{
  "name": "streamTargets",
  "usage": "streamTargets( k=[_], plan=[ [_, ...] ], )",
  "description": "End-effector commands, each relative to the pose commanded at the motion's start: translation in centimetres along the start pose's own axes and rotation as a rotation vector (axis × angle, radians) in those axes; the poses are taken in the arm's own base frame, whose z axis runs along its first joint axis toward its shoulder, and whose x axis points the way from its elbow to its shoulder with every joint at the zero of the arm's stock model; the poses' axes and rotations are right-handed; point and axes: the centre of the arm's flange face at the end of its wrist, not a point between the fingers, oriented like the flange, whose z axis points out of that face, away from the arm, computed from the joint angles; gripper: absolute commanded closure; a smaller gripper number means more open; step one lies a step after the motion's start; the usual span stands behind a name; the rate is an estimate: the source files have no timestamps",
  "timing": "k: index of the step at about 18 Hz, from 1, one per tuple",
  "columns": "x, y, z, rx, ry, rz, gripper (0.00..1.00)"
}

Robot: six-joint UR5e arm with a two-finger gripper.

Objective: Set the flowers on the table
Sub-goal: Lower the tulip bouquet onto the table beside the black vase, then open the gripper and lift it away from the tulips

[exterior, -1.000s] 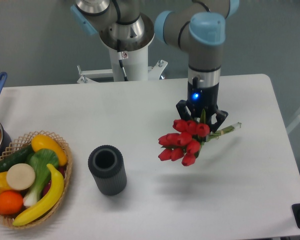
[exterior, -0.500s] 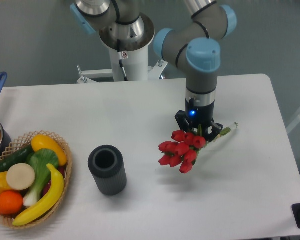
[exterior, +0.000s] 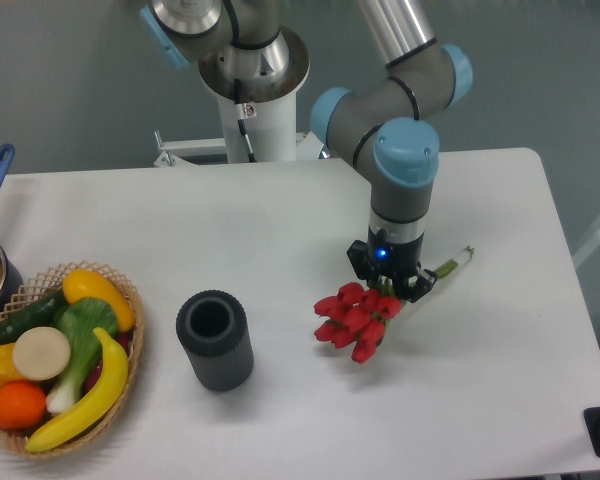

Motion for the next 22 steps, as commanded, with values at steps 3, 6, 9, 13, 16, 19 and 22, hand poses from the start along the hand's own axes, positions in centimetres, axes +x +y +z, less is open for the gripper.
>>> streamTargets(
  k=[3, 6, 9, 13, 16, 19, 22],
  plan=[
    [-0.3, -0.1, 0.2, 0.002, -0.001, 0.002, 0.45],
    [-0.7, -0.2, 0.0, 0.005, -0.008, 0.021, 0.16],
    [-0.9, 0.2, -0.2, 0.003, -0.010, 0.067, 0.00],
    [-1.4, 0.8, -0.9, 0.012, -0.023, 0.055, 0.00],
    [-2.5, 1.3, -2.8, 0.021, -0.060, 0.054, 0.00],
    [-2.7, 1.0, -5.9, 0.035, -0.109, 0.089, 0.00],
    [-3.1, 2.1, -8.2, 0.031, -0.139, 0.159, 0.00]
  ],
)
